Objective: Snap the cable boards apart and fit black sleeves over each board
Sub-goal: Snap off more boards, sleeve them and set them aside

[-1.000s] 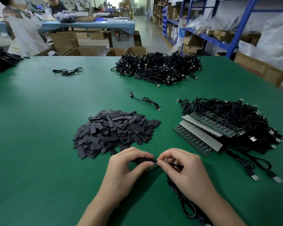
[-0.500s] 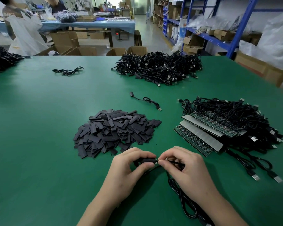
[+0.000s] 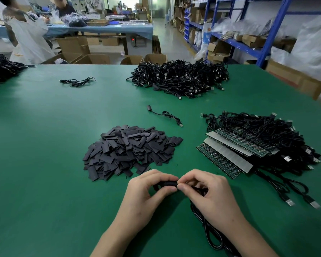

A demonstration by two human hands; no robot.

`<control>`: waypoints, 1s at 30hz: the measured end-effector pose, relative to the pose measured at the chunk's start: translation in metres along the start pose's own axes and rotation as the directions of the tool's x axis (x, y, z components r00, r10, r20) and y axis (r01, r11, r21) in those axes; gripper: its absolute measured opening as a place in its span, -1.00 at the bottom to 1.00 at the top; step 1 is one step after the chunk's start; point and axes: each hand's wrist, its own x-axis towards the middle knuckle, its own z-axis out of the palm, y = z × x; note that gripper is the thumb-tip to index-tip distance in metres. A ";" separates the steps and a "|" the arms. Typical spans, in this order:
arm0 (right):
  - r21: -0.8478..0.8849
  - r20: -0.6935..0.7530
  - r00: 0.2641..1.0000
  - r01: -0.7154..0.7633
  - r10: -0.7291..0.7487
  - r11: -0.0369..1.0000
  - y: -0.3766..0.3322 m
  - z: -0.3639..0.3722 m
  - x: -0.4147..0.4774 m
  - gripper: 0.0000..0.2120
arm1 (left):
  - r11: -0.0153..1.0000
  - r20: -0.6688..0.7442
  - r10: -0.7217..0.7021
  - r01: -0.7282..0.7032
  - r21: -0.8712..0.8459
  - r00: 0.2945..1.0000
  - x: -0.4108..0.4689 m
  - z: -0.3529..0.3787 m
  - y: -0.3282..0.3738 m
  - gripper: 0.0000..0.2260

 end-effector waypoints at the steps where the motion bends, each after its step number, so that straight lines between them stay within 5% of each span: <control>1: 0.017 0.004 1.000 -0.012 0.012 1.000 0.001 -0.001 0.000 -0.89 | 1.000 -0.009 -0.010 0.009 -0.018 1.000 0.000 0.000 0.000 -0.86; 8: 0.001 0.025 0.999 -0.036 0.036 0.999 0.003 0.002 0.000 -0.83 | 0.981 -0.121 -0.138 0.119 -0.154 0.983 -0.001 0.000 0.001 -0.67; 14: -0.027 -0.047 0.999 -0.018 0.017 0.999 0.001 0.003 -0.001 -0.83 | 0.967 -0.268 -0.201 0.147 -0.209 0.942 0.001 0.000 0.000 -0.78; 30: -0.110 -0.112 0.993 -0.048 0.035 0.993 0.002 0.002 -0.001 -0.83 | 0.950 -0.237 -0.253 0.195 -0.244 0.938 -0.001 0.003 0.008 -0.78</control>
